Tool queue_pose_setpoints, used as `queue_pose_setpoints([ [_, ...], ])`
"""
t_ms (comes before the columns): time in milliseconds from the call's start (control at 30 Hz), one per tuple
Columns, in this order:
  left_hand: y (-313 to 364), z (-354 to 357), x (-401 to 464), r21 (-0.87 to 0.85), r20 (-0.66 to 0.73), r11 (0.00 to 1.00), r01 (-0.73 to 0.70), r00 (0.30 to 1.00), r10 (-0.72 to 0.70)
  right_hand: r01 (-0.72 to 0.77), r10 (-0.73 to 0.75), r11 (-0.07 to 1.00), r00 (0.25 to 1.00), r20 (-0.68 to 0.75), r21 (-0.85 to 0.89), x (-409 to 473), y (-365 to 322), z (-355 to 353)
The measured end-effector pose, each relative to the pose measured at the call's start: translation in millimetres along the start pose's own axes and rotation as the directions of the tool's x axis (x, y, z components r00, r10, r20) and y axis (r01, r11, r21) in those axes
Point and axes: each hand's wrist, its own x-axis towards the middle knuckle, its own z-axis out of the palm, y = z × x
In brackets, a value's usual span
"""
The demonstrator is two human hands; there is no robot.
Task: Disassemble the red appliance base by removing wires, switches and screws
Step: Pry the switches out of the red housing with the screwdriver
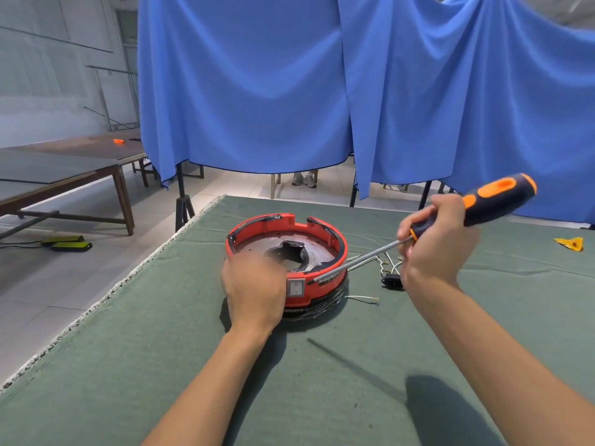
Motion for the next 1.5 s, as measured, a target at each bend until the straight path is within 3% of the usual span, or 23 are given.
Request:
queue_pose_setpoints([
  [333, 1.4, -4.4, -0.7, 0.030, 0.046, 1.000, 0.005, 0.999, -0.006, 0.184, -0.135, 0.970, 0.951, 0.279, -0.160, -11.0, -13.6, 40.7],
  [867, 3.3, -7.9, -2.0, 0.048, 0.064, 0.999, 0.015, 0.998, -0.018, 0.260, -0.146, 0.929, 0.911, 0.386, -0.263, -17.5, -6.7, 56.7],
  [1067, 2.9, -5.8, -2.2, 0.064, 0.070, 0.998, 0.017, 0.997, -0.021, 0.324, -0.086, 0.817, 0.886, 0.455, -0.477, -5.2, 7.4, 97.4],
  [1233, 1.7, -4.1, -2.2, 0.053, 0.065, 0.998, 0.024, 0.998, -0.027, 0.217, 0.102, 0.761, 0.891, 0.443, -0.611, 24.3, 35.8, 120.5],
  [1500, 1.2, -3.7, -1.3, 0.060, 0.073, 0.998, 0.020, 0.997, -0.024, 0.115, 0.235, 0.685, 0.900, 0.368, -0.719, 50.1, 60.8, 126.2],
])
